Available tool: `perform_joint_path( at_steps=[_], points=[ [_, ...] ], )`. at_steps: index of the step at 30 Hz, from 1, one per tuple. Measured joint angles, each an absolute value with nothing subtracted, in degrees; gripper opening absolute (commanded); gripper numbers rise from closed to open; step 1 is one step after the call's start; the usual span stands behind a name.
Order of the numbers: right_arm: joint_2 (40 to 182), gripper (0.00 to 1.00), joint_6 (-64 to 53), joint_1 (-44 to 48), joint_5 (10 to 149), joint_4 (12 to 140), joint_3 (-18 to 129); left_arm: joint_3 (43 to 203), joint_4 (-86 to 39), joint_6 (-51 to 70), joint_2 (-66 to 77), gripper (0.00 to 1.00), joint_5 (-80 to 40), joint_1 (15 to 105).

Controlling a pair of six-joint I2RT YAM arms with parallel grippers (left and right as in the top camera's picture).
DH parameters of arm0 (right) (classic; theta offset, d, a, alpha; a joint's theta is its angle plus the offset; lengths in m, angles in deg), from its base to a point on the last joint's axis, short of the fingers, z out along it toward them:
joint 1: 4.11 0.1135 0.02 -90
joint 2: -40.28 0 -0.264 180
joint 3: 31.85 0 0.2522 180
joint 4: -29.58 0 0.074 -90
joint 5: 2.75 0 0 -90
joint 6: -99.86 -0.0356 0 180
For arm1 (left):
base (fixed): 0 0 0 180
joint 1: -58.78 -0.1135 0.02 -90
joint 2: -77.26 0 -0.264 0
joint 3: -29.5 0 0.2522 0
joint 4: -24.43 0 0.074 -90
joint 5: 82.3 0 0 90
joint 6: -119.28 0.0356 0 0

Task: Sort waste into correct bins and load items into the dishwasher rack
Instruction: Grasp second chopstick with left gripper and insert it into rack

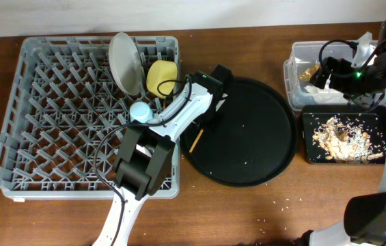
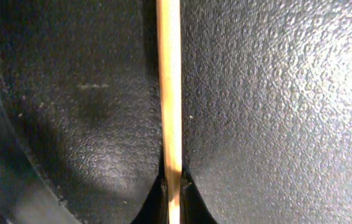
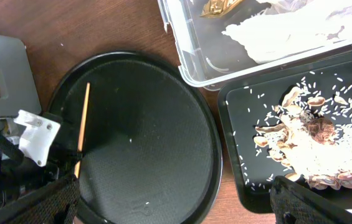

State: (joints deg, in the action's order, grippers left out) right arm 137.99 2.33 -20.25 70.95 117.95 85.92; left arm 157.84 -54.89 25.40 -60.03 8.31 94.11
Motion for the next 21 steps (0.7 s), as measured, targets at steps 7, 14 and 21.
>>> perform_joint_path(
  at_steps=[7,14,21],
  points=[
    [138.0,0.99,2.3,-20.3,70.9,118.0,85.9,190.2,-77.8,24.2,-62.6,0.0,9.7,93.9],
    [138.0,0.99,2.3,-20.3,71.0,117.9,85.9,201.2,-86.1,14.6,-53.6,0.0,16.3,89.9],
    [138.0,0.98,2.3,-20.3,71.0,117.9,85.9,166.0,-83.4,4.0,-39.6,0.01,17.5,86.8]
  ],
)
